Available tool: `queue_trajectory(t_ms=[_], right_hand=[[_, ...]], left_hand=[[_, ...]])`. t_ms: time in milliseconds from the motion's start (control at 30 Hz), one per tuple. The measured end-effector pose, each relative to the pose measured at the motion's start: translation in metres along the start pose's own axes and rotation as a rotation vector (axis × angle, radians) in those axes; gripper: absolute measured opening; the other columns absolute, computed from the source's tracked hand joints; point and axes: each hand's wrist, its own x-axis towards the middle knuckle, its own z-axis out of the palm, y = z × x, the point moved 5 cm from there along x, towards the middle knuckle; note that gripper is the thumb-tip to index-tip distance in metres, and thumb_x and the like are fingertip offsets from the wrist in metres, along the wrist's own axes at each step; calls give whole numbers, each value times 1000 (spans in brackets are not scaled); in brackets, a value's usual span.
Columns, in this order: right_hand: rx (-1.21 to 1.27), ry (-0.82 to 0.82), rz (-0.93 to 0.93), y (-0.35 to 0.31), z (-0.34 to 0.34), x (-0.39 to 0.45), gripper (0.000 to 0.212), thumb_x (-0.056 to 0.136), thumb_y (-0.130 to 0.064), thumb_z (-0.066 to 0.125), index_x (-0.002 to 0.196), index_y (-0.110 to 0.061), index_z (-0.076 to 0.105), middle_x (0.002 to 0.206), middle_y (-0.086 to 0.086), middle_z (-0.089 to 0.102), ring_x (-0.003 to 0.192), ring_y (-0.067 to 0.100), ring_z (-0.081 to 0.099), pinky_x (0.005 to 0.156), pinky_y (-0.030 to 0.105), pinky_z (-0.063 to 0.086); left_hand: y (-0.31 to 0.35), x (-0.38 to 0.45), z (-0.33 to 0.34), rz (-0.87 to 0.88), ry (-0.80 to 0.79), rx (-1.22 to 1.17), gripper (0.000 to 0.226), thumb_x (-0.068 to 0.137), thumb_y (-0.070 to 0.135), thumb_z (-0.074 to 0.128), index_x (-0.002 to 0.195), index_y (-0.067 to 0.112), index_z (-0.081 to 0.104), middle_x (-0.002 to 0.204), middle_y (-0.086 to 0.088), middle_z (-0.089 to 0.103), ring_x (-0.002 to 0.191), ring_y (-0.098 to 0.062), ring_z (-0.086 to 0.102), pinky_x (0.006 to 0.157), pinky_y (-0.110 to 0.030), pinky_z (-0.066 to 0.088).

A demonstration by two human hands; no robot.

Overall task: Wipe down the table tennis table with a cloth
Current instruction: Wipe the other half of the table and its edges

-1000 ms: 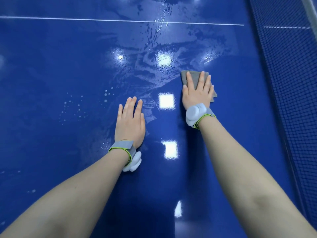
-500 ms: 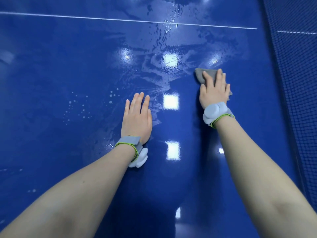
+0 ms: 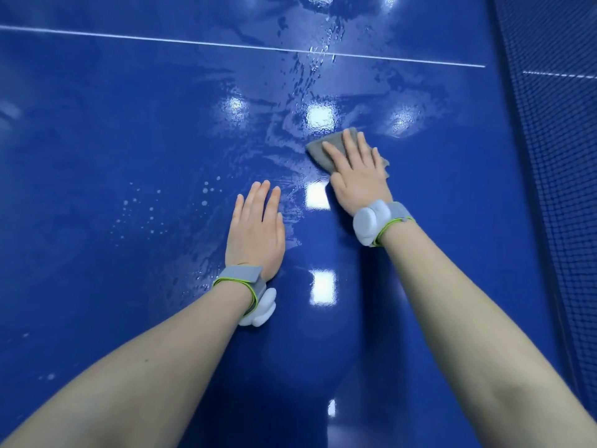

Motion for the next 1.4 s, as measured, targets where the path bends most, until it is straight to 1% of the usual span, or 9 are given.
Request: queue_trajectory(t_ms=[167,267,367,600,733,933,1100,1300,1400], right_hand=[[190,123,342,57,-21,15,43,96,-16,38,139,-15,37,160,4,8,147,23,2,117,40,2],[184,117,401,55,-23,24,41,100,-22,35,141,-14,37,160,5,7,147,27,2,117,42,2],[89,123,276,23,-14,29,48,103,-30,30,149,-17,26,160,5,5,147,25,-2,115,41,-2],[-49,0,-90,-19,-1,36,51,103,-37,23,152,-28,9,160,6,-6,147,23,-10,115,40,-7],[35,22,176,30,-10,46,49,103,-40,23,150,-38,11,160,4,-8,146,24,-10,116,41,-8],[9,42,462,36,-13,71,52,103,-40,18,152,-29,5,158,15,-10,145,32,-11,117,44,-6],[-22,-7,257,-11,-9,88,54,102,-32,20,152,-26,2,158,17,-12,145,34,-14,118,44,-7],[-11,-65,-28,-33,-7,91,52,103,-32,21,151,-33,4,159,9,-13,145,26,-15,116,39,-9],[6,-46,54,-4,-13,100,51,103,-33,22,151,-34,6,159,7,-11,146,23,-12,116,40,-7]], left_hand=[[0,8,-1,0,21,0,60,93,29,7,143,6,30,151,-10,28,142,-23,21,116,-35,6],[-3,21,1,-94,48,0,52,99,27,14,146,5,18,154,-9,17,144,-21,12,116,-34,0],[-3,31,7,-135,33,13,51,100,27,18,147,7,14,156,-8,11,145,-21,5,117,-36,-3],[-1,37,4,-102,46,60,68,89,34,-1,145,4,23,153,-11,20,144,-24,13,116,-39,2],[-1,37,5,-101,41,55,67,90,33,2,143,2,27,151,-12,26,142,-26,18,116,-42,8],[-2,38,6,-94,27,48,63,91,32,6,142,2,29,150,-12,29,141,-27,22,115,-42,10],[-2,44,5,-95,50,57,59,92,29,15,138,0,38,145,-14,37,137,-28,32,113,-43,16],[0,51,6,-97,32,56,68,89,33,-2,145,4,22,154,-9,20,144,-22,13,116,-38,2],[1,53,5,-84,27,46,74,84,35,-9,146,5,16,155,-7,15,144,-21,7,116,-36,-3]])
